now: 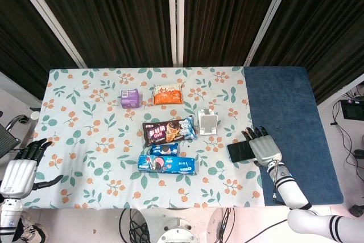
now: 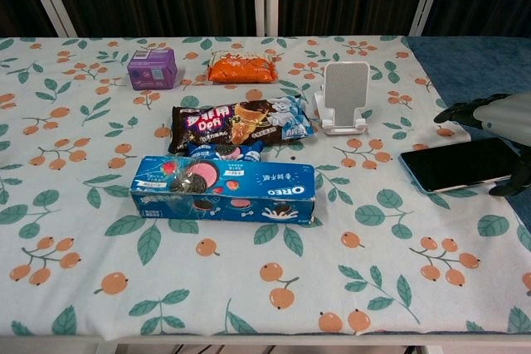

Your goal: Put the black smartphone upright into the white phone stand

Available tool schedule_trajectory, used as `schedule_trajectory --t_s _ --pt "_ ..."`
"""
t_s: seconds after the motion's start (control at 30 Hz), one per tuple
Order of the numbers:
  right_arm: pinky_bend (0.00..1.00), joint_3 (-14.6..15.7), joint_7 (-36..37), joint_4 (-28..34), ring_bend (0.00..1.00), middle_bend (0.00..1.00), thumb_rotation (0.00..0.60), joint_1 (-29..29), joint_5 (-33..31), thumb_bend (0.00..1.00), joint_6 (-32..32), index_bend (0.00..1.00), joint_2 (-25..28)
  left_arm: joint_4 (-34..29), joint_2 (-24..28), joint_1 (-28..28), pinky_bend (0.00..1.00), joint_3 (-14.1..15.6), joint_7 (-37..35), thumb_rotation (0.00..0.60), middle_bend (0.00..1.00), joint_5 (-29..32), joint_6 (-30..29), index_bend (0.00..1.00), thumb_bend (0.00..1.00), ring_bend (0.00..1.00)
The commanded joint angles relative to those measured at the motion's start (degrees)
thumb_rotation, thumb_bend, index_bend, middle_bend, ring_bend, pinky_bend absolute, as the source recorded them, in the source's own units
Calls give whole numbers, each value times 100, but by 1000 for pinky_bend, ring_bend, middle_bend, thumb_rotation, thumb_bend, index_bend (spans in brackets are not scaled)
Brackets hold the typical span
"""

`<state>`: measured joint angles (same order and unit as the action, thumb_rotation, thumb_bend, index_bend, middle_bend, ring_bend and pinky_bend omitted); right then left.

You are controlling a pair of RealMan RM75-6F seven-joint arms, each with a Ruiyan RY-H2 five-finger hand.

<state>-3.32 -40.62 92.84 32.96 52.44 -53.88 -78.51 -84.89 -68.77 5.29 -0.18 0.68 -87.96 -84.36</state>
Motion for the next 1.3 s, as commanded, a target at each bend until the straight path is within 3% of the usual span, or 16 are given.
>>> schedule_trajectory --t_s 0.03,0.43,1.13,1.3 --pt "0 16 28 -4 0 0 600 37 -22 135 15 87 -3 -2 1 4 237 1 5 410 113 6 13 136 96 113" --pt "0 151 100 -111 0 0 600 166 -147 175 9 134 -48 59 -45 12 237 -16 -3 410 112 3 -1 136 95 113" --pt "0 271 694 -339 0 0 600 104 299 191 -125 511 -136 33 -37 6 237 8 48 410 113 53 65 136 95 113" --pt "0 278 949 -388 0 147 600 67 549 209 -136 559 -134 29 -29 0 237 10 38 412 113 63 71 136 95 113"
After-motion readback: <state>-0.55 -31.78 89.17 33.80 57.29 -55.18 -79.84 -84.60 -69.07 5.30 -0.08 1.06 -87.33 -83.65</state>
